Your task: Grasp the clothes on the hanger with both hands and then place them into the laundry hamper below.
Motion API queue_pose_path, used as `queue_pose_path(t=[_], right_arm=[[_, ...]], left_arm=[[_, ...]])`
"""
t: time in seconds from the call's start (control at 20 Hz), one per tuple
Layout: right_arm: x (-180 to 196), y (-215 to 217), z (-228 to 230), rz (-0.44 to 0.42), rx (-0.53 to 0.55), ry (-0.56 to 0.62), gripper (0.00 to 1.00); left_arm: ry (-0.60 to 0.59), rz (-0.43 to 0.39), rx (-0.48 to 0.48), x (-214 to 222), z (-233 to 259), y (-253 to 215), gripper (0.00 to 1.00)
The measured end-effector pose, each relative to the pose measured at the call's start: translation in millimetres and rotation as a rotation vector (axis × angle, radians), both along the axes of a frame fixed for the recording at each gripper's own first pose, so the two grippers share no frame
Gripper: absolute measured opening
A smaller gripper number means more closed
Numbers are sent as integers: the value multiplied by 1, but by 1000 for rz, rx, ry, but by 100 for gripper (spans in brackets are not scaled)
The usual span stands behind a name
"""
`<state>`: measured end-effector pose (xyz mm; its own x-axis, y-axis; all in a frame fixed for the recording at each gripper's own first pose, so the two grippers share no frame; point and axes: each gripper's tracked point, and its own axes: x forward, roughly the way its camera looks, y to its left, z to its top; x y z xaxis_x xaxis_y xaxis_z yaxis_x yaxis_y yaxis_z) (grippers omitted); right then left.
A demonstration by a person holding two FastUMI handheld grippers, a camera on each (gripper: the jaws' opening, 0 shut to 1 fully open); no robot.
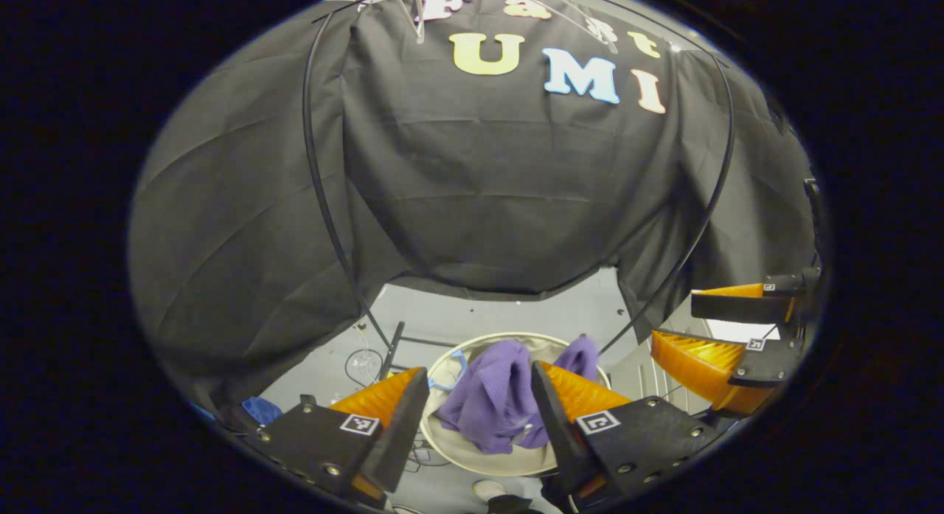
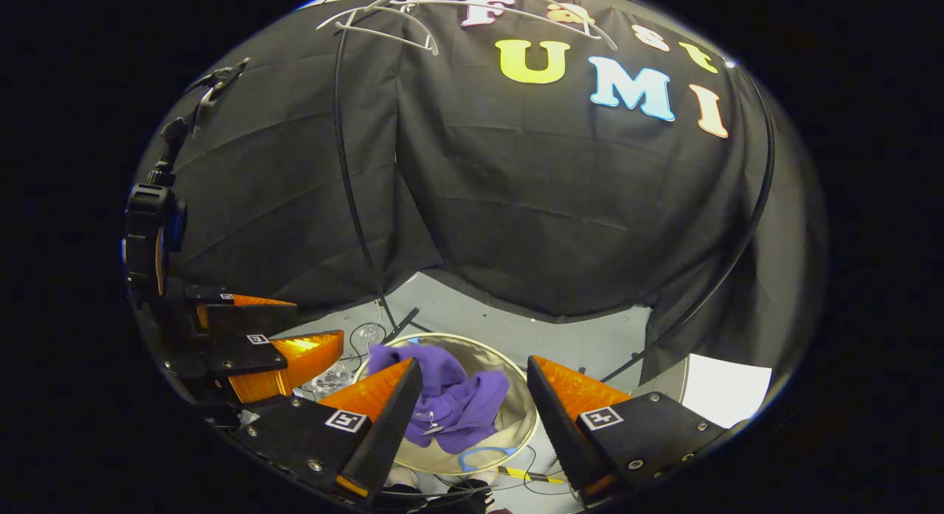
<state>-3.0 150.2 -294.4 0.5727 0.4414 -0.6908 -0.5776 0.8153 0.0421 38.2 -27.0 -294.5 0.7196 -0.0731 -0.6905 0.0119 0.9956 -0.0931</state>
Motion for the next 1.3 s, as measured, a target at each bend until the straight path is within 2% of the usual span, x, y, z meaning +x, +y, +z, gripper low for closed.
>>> queue_pose_path(t=[0.05, 0.2, 0.25, 0.35, 0.5, 0.55, 0.6, 0.7, 0.8, 0.9, 1.05, 1.3], right_arm=[[-1, -1, 3, 1, -3, -9, 90], [3, 0, 17, -20, 25, -36, 92], [5, 0, 22, -31, 38, -42, 93], [6, -2, 39, -59, 64, -71, 94], [11, -6, 75, -114, 110, -149, 94], [1, -6, 89, -131, 129, -176, 94], [-3, -7, 105, -146, 147, -204, 94], [-5, -11, 138, -178, 184, -267, 93], [-6, -22, 170, -204, 213, -335, 93], [-6, -34, 201, -219, 224, -401, 93], [-6, -60, 234, -257, 224, -505, 92], [-23, -104, 278, -318, 261, -577, 92]], left_arm=[[-13, 0, 7, -1, 7, 5, 91], [-83, 9, 13, 0, 37, 17, 92], [-109, 9, 14, 2, 49, 21, 86], [-160, 9, 21, 0, 70, 32, 85], [-243, 4, 30, -1, 111, 48, 87], [-273, 1, 28, 1, 128, 52, 89], [-309, -4, 27, 0, 145, 57, 85], [-380, -19, 38, 2, 180, 63, 85], [-449, -31, 47, -2, 214, 67, 85], [-505, -28, 24, -5, 246, 68, 91], [-585, -16, 10, -7, 289, 72, 91], [-688, 20, 39, -35, 348, 86, 91]])
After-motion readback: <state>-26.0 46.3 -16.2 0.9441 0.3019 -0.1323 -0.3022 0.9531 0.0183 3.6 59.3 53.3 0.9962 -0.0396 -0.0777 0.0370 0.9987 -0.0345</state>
